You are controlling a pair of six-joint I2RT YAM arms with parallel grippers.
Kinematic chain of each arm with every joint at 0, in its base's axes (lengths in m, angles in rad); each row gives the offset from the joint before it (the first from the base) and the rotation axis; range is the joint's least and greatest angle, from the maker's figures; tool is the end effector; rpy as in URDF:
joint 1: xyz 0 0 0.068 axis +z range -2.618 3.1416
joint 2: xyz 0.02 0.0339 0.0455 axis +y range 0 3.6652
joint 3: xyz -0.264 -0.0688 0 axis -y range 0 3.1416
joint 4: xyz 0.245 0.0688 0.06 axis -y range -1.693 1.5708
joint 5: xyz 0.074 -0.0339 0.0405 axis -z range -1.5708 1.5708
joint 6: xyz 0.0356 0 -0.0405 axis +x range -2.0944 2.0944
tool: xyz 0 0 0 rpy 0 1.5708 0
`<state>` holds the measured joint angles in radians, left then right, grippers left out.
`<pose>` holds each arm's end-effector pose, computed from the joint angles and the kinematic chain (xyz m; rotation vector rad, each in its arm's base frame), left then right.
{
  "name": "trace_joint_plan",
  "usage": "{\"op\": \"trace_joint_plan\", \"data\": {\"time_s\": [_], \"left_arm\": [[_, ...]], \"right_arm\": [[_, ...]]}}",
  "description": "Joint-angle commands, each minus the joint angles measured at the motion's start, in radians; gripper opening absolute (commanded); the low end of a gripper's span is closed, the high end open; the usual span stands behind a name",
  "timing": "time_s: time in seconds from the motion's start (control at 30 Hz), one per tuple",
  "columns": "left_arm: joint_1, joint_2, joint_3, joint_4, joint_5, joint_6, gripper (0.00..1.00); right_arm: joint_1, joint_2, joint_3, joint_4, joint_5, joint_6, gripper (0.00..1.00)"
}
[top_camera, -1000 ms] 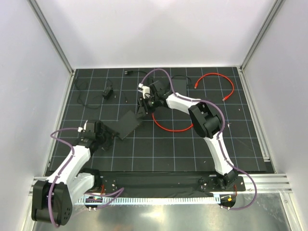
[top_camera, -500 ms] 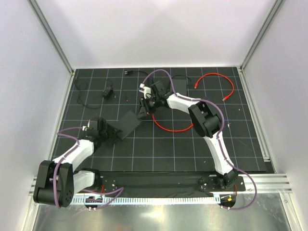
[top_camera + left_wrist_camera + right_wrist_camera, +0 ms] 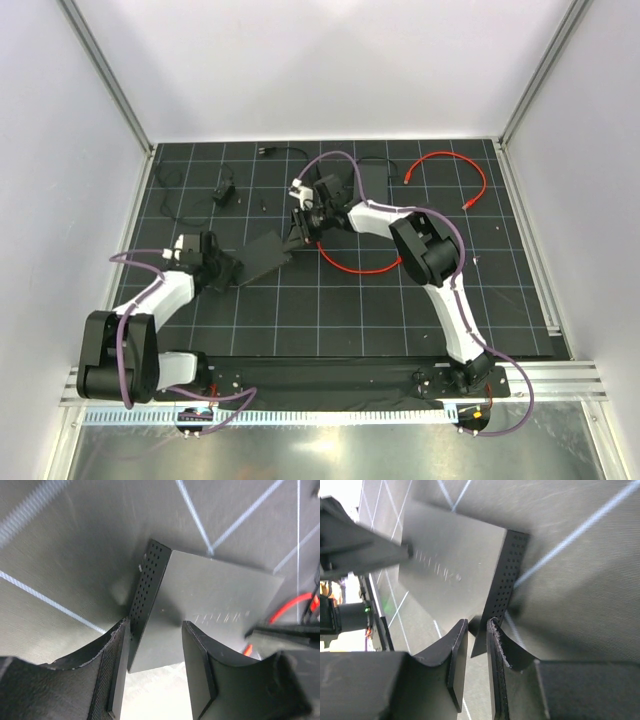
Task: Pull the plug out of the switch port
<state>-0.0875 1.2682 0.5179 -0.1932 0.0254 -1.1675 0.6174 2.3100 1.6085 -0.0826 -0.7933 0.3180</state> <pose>0.2248 -0.0206 0.1536 -1.3273 2.2352 -0.5218 0.3880 0.3066 0.1264 -0.7836 2.3506 1.3694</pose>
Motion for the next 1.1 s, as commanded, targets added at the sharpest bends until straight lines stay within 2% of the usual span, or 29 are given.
{"op": "trace_joint_plan", "data": {"time_s": [0.0, 0.27, 0.53, 0.7, 0.83, 0.9, 0.93, 1.0, 1.07], "left_arm": [[0.028, -0.001, 0.088, -0.04, -0.077, 0.077, 0.48], [0.113, 0.046, 0.185, -0.115, -0.093, 0.201, 0.5], [0.146, 0.102, 0.211, -0.103, -0.077, 0.227, 0.5], [0.147, 0.011, 0.226, -0.149, -0.203, 0.272, 0.5], [0.146, -0.087, 0.275, -0.206, -0.211, 0.305, 0.57], [0.146, -0.144, 0.289, -0.23, -0.193, 0.316, 0.57], [0.147, -0.162, 0.306, -0.23, -0.153, 0.343, 0.56], [0.146, -0.223, 0.324, -0.229, -0.113, 0.37, 0.55], [0.144, -0.263, 0.346, -0.203, 0.0, 0.408, 0.55]], "right_arm": [[0.064, -0.034, -0.021, -0.008, -0.035, 0.01, 0.23], [0.14, -0.008, 0.022, 0.02, -0.043, 0.05, 0.23], [0.182, -0.004, 0.051, 0.029, 0.017, 0.062, 0.25], [0.177, -0.059, 0.021, 0.052, 0.109, 0.049, 0.36], [0.179, -0.132, -0.059, 0.118, 0.187, 0.061, 0.44], [0.177, -0.17, -0.1, 0.133, 0.239, 0.052, 0.49], [0.177, -0.207, -0.119, 0.141, 0.256, 0.049, 0.57], [0.177, -0.25, -0.174, 0.168, 0.284, 0.03, 0.59], [0.176, -0.309, -0.197, 0.162, 0.331, 0.024, 0.61]]}}
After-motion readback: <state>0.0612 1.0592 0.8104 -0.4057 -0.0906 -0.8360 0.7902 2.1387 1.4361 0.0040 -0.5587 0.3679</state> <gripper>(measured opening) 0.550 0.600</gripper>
